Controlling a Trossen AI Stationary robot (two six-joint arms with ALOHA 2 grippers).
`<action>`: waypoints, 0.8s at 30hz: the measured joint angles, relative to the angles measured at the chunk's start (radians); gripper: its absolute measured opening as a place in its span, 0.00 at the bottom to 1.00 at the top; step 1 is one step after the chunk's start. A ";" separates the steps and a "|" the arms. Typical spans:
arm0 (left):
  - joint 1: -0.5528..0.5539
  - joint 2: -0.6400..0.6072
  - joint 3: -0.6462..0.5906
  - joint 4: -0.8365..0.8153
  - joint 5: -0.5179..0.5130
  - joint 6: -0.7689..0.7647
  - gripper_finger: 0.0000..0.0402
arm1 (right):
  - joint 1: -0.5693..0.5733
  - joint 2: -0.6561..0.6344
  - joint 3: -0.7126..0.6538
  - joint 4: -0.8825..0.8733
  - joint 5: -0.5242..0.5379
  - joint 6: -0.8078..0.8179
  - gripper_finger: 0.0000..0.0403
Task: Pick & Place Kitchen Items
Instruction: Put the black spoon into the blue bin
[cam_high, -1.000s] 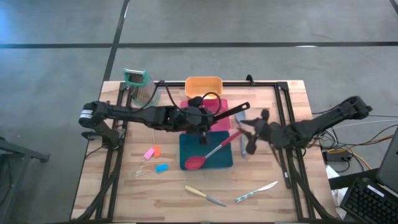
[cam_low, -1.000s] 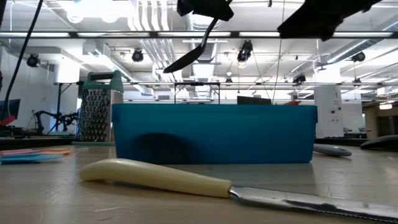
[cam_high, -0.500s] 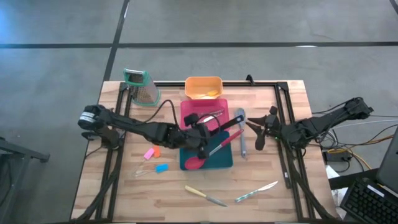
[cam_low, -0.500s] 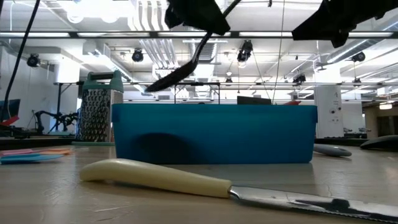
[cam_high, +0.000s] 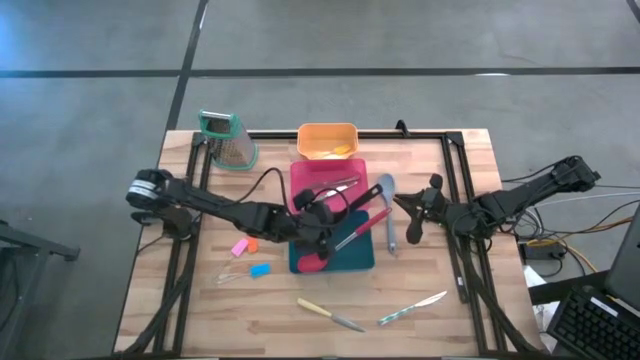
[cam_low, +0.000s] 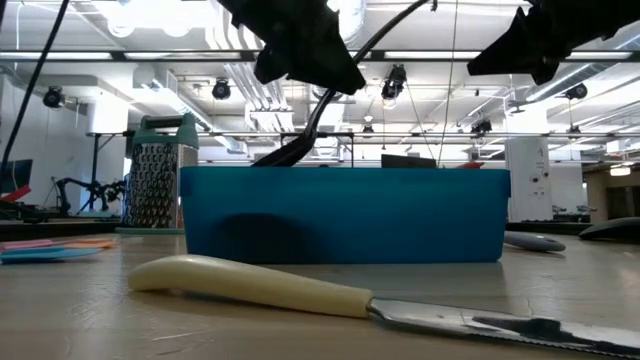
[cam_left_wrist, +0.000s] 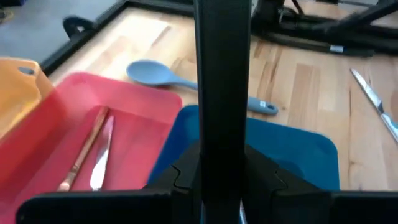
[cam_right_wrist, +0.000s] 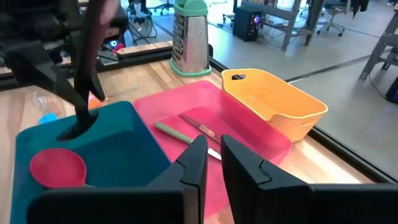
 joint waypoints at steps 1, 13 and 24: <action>0.000 0.006 -0.001 -0.003 0.006 -0.004 0.18 | 0.000 0.000 0.000 0.000 0.000 0.000 0.10; 0.020 0.118 -0.001 0.018 0.072 -0.047 0.18 | 0.000 0.000 0.000 0.004 0.000 0.000 0.17; 0.038 0.146 -0.001 0.019 0.126 -0.061 0.18 | 0.000 0.000 -0.003 0.006 0.000 0.000 0.24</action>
